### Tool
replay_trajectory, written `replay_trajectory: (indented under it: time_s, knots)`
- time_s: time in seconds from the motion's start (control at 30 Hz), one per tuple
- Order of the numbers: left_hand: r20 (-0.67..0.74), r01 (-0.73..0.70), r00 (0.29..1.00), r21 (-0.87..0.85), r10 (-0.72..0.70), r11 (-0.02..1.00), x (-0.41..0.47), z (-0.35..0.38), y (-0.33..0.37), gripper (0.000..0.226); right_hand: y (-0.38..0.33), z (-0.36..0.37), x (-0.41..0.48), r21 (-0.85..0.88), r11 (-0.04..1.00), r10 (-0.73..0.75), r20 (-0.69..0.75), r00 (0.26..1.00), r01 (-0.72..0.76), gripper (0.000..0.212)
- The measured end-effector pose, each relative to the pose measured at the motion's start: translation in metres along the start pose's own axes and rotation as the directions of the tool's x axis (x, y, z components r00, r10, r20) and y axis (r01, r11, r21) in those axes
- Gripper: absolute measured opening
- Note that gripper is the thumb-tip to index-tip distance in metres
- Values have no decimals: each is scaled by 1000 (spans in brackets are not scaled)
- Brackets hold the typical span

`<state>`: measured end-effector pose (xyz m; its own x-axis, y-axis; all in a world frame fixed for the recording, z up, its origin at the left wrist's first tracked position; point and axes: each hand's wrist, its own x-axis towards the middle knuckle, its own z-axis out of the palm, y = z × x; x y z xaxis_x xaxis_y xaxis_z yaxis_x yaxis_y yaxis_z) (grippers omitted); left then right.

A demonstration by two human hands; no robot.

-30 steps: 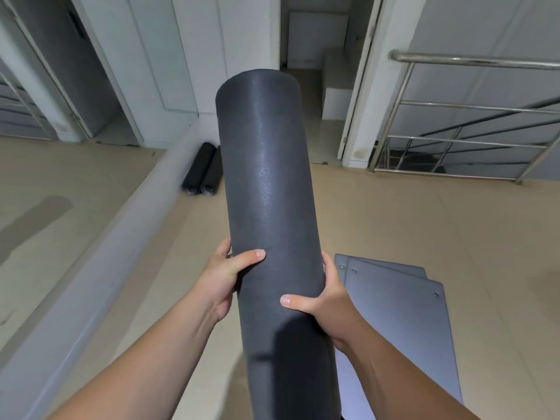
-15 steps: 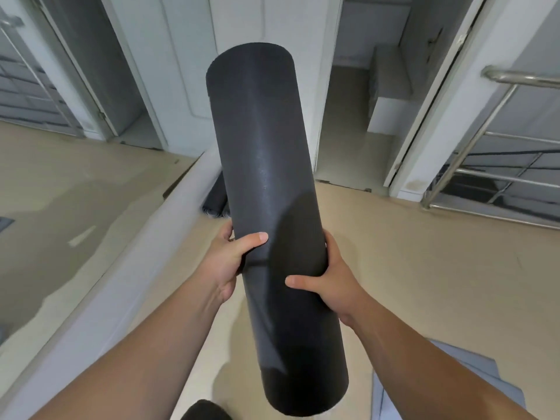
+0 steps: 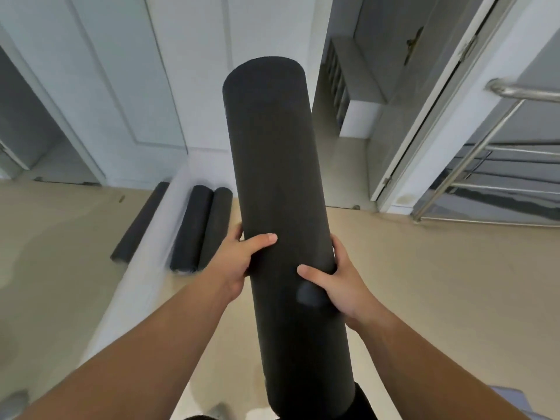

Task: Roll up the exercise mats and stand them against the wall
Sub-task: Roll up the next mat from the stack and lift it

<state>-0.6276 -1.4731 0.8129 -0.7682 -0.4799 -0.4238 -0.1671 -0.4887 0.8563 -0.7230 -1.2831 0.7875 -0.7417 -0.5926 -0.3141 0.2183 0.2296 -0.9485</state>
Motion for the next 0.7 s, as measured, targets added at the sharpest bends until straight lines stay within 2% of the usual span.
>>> replay_trajectory:
  time_s: [0.13, 0.23, 0.33, 0.5, 0.6, 0.7]
  knots:
    - [8, 63, 998, 58, -64, 996, 100, -9, 38, 65, -14, 7, 98, 23, 999, 41, -22, 999, -40, 100]
    - [-18, 101, 995, 107, -100, 989, 193, -17, 56, 69, -14, 6, 197, 13, 995, 95, 19, 995, -95, 106]
    - [-58, 113, 993, 127, -107, 985, 297, -20, 63, 87, 0, 1, 313, -27, 990, 141, 59, 988, -140, 116]
    - [-164, 188, 971, 84, -173, 979, 462, -39, 54, 101, 41, 7, 484, -25, 972, 234, 86, 968, -233, 113]
    - [-193, 253, 952, 63, -237, 966, 552, -68, 31, 101, 81, 20, 563, 17, 958, 284, 78, 956, -286, 105]
    - [-197, 308, 936, 52, -292, 950, 639, -101, -8, 86, 137, 44, 633, 46, 941, 335, 29, 942, -336, 104]
